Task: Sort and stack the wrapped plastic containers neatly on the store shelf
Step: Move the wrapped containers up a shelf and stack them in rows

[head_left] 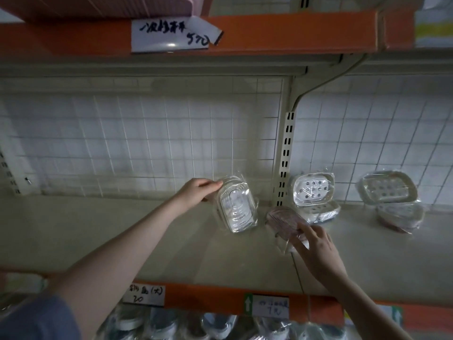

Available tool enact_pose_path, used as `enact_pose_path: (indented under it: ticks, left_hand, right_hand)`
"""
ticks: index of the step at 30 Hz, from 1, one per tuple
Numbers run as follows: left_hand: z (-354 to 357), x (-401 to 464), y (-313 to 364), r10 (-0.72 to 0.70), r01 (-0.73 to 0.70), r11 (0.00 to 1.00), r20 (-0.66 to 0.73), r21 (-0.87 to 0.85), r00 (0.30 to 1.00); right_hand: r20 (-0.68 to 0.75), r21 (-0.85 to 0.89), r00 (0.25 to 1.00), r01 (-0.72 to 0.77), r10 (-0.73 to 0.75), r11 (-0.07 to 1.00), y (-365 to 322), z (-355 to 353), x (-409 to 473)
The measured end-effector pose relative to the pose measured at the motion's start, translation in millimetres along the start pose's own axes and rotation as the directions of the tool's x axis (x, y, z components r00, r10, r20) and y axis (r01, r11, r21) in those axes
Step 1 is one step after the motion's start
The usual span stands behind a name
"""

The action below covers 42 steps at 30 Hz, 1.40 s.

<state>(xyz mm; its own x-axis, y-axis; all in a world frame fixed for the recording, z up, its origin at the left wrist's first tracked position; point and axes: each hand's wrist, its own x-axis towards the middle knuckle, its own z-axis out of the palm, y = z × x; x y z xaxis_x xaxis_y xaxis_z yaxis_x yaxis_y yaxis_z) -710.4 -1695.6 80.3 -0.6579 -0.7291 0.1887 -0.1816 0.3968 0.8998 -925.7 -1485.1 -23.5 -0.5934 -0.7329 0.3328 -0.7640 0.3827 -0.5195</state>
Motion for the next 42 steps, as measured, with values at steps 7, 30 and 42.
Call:
enact_pose_path:
  ticks: [7, 30, 42]
  left_hand:
    - [17, 34, -18, -0.270, 0.262, 0.963, -0.313, -0.069, 0.910]
    - [30, 31, -8, 0.015, -0.271, 0.375, 0.286, 0.886, 0.958]
    - [47, 4, -19, -0.029, -0.050, 0.546, 0.078, 0.836, 0.997]
  right_hand:
    - [0.010, 0.014, 1.000, 0.001, -0.001, 1.000, 2, -1, -2]
    - [0.002, -0.091, 0.999, -0.053, 0.054, 0.994, -20, 1, 24]
    - [0.033, -0.202, 0.984, -0.167, 0.177, 0.965, -34, -1, 9]
